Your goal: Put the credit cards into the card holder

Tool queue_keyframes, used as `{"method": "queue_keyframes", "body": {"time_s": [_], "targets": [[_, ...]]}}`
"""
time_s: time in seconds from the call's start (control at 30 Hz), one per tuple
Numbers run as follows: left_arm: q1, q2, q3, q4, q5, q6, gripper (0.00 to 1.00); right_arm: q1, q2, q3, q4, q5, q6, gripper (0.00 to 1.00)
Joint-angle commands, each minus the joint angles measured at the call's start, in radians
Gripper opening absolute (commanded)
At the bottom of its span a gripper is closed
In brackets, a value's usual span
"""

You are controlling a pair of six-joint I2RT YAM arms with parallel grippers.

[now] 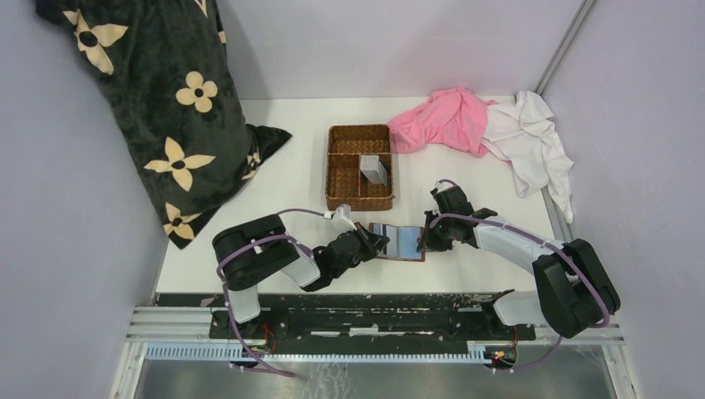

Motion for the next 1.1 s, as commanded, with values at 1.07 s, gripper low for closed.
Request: {"method": "queue_keyframes", "body": {"time_s": [1.07], "targets": [[-0.045,-0.031,0.033,0.054,-0.034,-0.026,0.03,-0.016,0.01,-0.024,0.056,-0.003,-0.002,0.01]]}}
